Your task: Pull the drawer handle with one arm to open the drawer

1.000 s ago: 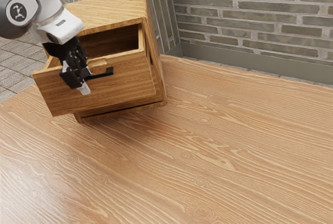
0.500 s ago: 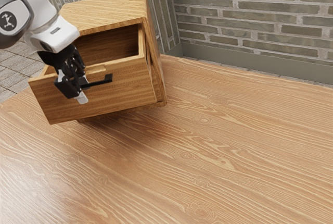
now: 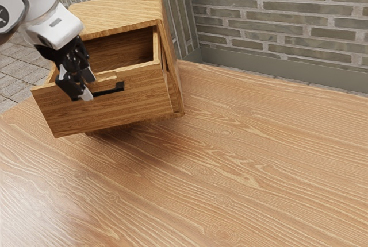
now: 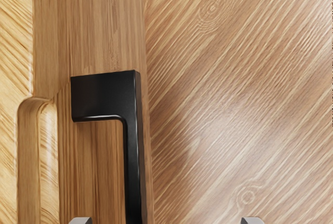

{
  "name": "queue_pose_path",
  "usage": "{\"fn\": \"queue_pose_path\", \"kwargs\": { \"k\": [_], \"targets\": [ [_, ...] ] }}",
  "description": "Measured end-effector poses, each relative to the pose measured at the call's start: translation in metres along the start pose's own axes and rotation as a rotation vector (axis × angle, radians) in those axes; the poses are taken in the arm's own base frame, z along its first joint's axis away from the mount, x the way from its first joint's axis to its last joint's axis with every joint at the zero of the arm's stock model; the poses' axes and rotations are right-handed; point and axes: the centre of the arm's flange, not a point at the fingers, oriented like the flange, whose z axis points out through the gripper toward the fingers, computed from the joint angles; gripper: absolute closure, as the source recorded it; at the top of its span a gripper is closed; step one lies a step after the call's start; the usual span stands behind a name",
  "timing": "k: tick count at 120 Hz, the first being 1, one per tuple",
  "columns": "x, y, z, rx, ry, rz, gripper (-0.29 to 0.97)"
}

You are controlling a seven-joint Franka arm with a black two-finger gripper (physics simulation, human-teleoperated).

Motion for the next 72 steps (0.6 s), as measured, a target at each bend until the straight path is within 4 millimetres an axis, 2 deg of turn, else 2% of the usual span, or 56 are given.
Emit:
{"fn": "queue_pose_path", "kwargs": {
  "k": [24,43,54,72],
  "targets": [
    [0.008,0.024,-0.045,0.072,0.035,0.028,0.29],
    [0.002,0.045,-0.08,0.111,0.063,0.033,0.14],
    [0.002,0.057,-0.09,0.106,0.07,0.045,0.09],
    [0.015,0.072,-0.09,0.075,0.069,0.081,0.05]
  ]
}}
